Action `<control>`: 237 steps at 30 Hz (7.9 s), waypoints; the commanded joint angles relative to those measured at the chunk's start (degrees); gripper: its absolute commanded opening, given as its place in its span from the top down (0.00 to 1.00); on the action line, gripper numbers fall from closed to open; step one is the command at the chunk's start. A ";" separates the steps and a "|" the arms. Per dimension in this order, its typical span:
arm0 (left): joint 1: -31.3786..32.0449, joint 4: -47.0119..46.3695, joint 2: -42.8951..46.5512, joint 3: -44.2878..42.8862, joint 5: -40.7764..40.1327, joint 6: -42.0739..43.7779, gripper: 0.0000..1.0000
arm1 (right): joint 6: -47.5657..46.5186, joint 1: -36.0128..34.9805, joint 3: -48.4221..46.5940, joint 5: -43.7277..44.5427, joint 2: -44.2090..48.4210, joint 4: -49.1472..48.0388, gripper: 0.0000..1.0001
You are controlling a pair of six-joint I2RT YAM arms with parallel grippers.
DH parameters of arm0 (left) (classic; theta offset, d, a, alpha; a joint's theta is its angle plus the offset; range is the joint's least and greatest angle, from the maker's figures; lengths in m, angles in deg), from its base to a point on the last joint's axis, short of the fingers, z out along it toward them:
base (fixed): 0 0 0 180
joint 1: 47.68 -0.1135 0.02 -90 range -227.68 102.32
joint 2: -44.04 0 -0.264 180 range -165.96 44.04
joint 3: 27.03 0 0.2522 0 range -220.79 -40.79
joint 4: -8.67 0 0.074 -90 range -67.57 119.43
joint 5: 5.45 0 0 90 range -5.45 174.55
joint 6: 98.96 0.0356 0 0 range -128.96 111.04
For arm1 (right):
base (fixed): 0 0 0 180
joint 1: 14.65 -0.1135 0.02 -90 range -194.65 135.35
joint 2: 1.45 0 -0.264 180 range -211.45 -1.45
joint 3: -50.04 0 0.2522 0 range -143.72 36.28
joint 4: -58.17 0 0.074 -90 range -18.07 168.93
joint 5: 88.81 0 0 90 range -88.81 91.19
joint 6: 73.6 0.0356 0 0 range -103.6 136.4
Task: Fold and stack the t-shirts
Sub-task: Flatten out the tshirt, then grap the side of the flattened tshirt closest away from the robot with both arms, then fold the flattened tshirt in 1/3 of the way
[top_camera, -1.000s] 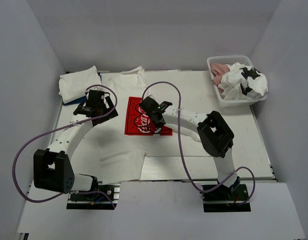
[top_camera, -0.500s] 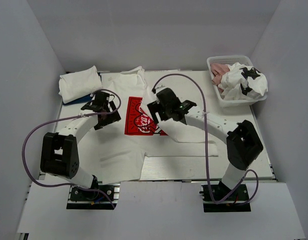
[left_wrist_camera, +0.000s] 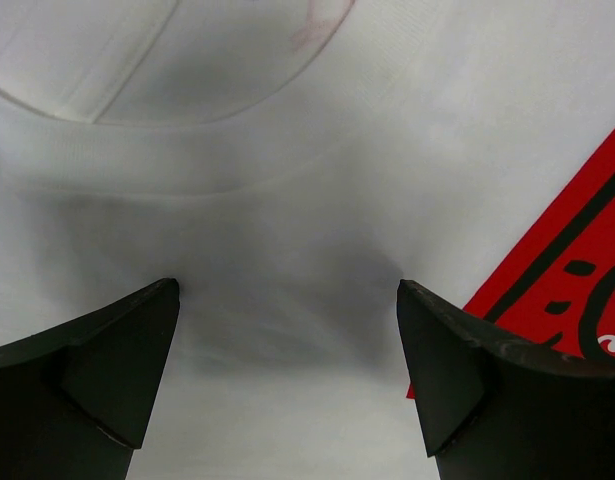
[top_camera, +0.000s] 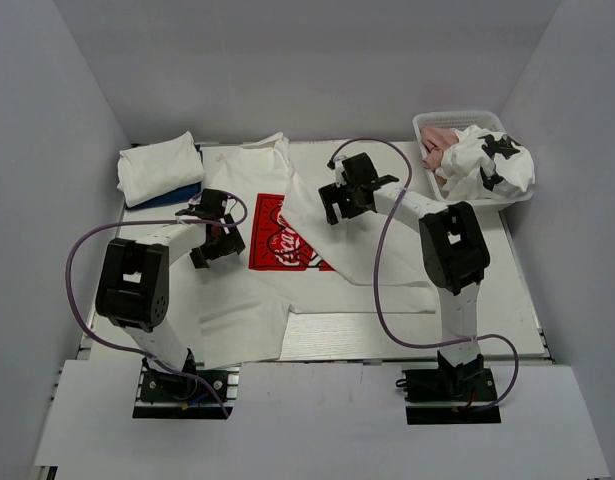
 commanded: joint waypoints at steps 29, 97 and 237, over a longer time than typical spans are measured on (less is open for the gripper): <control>-0.57 1.93 -1.45 -1.28 -2.74 -1.81 0.00 | 3.34 5.41 -8.93 11.48 -0.74 1.49 1.00; -1.27 21.45 -38.19 -55.25 -3.02 3.80 0.00 | 17.59 16.67 -36.88 -3.00 -26.24 15.03 0.10; 2.69 20.83 -21.39 -49.88 -2.84 -3.67 0.74 | 34.46 16.31 10.06 20.63 15.08 0.70 1.00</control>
